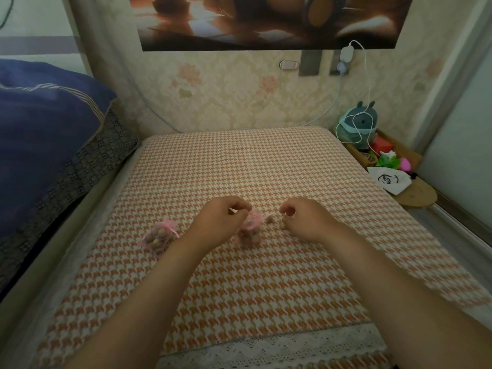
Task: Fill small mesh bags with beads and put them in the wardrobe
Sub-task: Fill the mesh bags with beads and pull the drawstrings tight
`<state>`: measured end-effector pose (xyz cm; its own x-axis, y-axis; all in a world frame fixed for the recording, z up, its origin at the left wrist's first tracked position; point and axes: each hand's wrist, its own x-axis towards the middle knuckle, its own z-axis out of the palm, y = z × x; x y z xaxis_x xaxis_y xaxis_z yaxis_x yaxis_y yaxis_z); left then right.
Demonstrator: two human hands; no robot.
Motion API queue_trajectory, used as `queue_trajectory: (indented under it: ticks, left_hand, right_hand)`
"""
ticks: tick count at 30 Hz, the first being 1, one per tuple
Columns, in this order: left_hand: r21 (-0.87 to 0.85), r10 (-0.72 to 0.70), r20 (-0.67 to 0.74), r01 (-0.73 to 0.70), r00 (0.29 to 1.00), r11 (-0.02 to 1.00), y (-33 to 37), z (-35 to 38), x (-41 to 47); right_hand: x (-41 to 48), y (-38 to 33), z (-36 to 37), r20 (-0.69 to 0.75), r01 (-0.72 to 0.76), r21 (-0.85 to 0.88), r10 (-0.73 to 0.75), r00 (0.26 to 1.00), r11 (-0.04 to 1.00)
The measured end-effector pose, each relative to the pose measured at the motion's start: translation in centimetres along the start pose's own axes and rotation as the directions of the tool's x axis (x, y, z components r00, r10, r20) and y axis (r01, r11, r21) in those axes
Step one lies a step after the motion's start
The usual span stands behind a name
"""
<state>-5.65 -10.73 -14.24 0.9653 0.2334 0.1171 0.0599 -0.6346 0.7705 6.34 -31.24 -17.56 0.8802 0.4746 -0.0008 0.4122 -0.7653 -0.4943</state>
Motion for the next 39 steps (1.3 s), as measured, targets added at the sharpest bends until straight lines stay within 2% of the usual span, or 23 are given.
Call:
queue_trajectory:
  ticks: [3,7,11,13,15,18,20,24,29,34,36,39]
  left_hand:
    - [0.007,-0.027,-0.02,0.027,0.999,1.0,-0.1,0.1,0.2]
    - [-0.017,-0.015,-0.004,0.015,1.0,1.0,0.0,0.1,0.0]
    - [-0.034,0.01,0.015,-0.01,1.0,0.999,0.2,0.0,-0.2]
    - [-0.047,0.005,0.006,-0.005,1.0,0.999,0.1,0.0,-0.1]
    - [-0.042,-0.021,-0.011,0.02,1.0,0.999,0.1,0.0,0.1]
    - [-0.002,-0.061,-0.027,0.061,0.998,0.998,0.0,0.0,0.4]
    - [0.001,-0.085,-0.024,0.085,0.996,0.996,0.0,-0.1,0.5]
    - [-0.018,-0.124,-0.032,0.124,0.992,0.992,0.1,-0.3,0.5]
    - [-0.061,-0.133,-0.031,0.131,0.991,0.989,0.1,-0.3,0.3]
    - [-0.056,-0.126,-0.006,0.125,0.992,0.991,0.0,-0.5,0.2]
    - [-0.061,-0.115,0.006,0.115,0.993,0.992,0.0,-0.6,0.2]
    - [-0.049,-0.097,0.027,0.098,0.995,0.994,0.0,-0.5,0.3]
  right_hand:
    - [0.4,-0.7,0.5,-0.009,0.03,-0.033,-0.031,0.999,0.999]
    - [1.0,-1.8,1.2,-0.073,0.125,-0.238,-0.146,0.987,0.963]
    - [1.4,-2.4,1.7,-0.082,0.182,-0.318,-0.219,0.972,0.93]
    - [1.2,-2.7,1.5,-0.093,0.182,-0.298,-0.218,0.971,0.937]
    - [1.0,-2.9,0.9,-0.173,0.18,-0.218,-0.219,0.96,0.959]
    - [0.4,-3.6,-0.6,-0.274,0.203,0.042,-0.184,0.944,0.978]
    - [-0.2,-4.4,-1.6,-0.293,0.255,0.145,-0.205,0.934,0.956]
    - [-1.6,-6.0,-2.6,-0.295,0.384,0.12,-0.336,0.894,0.915]
    - [-2.1,-7.4,-1.6,-0.163,0.457,-0.019,-0.454,0.876,0.889]
    - [-1.8,-7.4,-1.5,-0.088,0.439,-0.06,-0.443,0.892,0.896]
    - [-1.7,-7.1,-1.8,-0.119,0.427,0.003,-0.423,0.898,0.904]
    - [-1.3,-5.8,-2.3,-0.192,0.332,0.076,-0.313,0.93,0.94]
